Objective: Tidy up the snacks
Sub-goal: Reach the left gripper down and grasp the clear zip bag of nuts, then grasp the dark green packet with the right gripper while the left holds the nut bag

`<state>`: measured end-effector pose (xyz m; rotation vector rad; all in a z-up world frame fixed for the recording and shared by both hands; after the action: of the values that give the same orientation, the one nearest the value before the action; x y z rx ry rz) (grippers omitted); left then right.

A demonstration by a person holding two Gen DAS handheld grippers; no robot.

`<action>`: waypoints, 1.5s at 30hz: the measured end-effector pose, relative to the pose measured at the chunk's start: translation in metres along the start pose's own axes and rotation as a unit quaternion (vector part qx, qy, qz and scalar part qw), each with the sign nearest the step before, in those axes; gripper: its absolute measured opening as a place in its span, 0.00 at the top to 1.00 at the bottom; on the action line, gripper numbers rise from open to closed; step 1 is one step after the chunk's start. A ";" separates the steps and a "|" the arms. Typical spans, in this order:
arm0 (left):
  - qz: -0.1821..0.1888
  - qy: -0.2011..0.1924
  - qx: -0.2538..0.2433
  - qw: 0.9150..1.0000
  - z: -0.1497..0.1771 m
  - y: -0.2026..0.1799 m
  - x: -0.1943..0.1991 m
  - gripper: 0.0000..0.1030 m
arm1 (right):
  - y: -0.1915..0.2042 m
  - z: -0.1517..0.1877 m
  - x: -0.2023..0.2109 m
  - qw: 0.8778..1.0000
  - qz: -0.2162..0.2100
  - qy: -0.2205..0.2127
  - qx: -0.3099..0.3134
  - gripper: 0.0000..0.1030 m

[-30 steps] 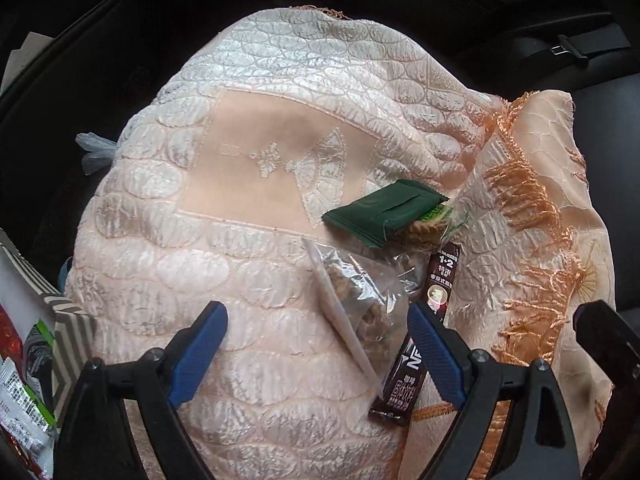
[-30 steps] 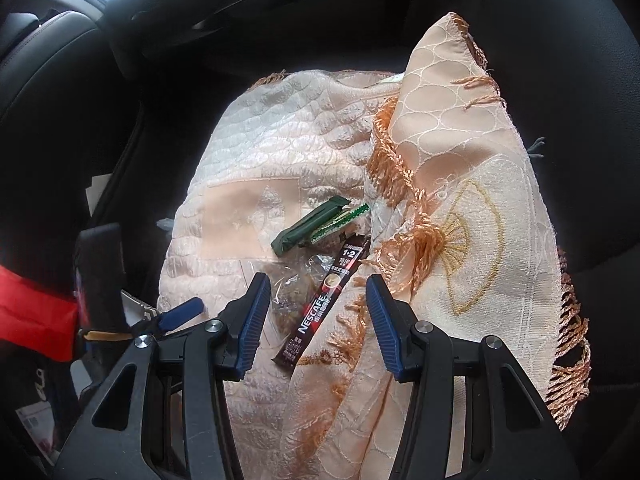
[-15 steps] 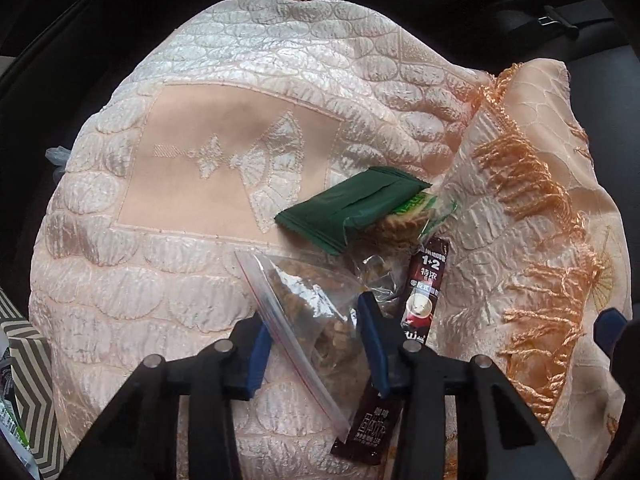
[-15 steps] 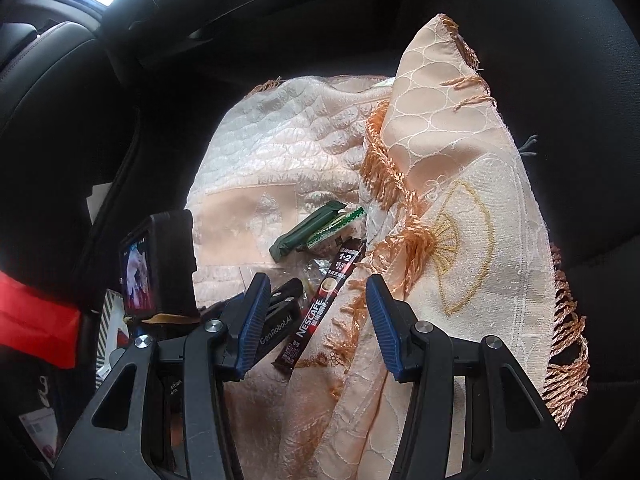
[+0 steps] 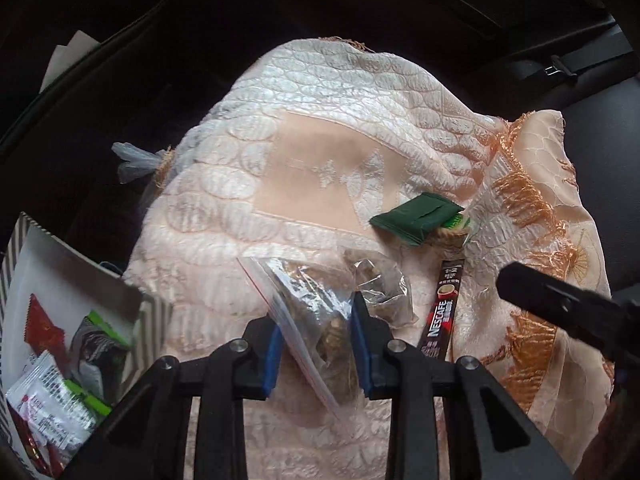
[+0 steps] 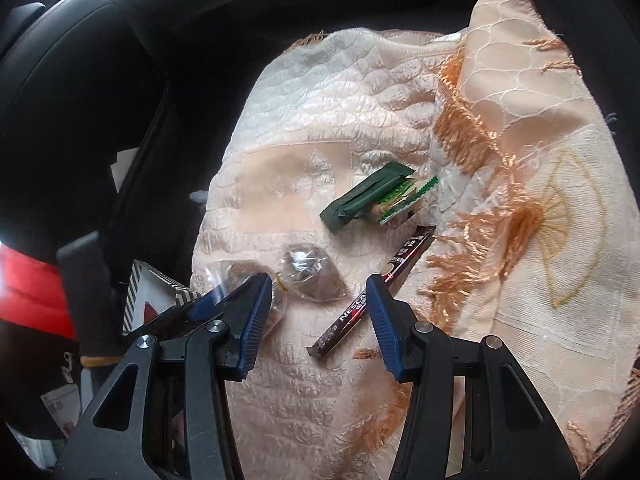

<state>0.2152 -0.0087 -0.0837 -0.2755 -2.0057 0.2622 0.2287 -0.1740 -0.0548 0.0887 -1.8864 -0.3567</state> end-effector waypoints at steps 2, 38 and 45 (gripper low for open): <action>-0.005 -0.009 -0.002 1.000 0.003 0.006 0.011 0.68 | 0.006 -0.004 -0.011 1.000 0.003 0.014 0.003 0.55; -0.024 -0.034 -0.017 0.999 0.034 0.035 0.045 0.68 | -0.014 -0.065 -0.106 0.992 0.029 0.065 -0.104 0.83; -0.021 -0.043 -0.022 0.999 0.035 0.030 0.054 0.68 | -0.001 -0.053 -0.077 0.998 0.042 0.027 -0.046 0.91</action>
<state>0.1630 0.0344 -0.0615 -0.2525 -2.1015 0.2073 0.3045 -0.1674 -0.1088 -0.0429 -1.8123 -0.3792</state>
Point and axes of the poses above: each gripper's, at about its wrist camera, not at the fingertips, and x roughly against the way its jaws point, y to its left, z to its underside, the point moved 2 cm from there along -x, roughly the way its jaws point, and after that the axes turned 12 degrees about z, right-handed, at the moved point
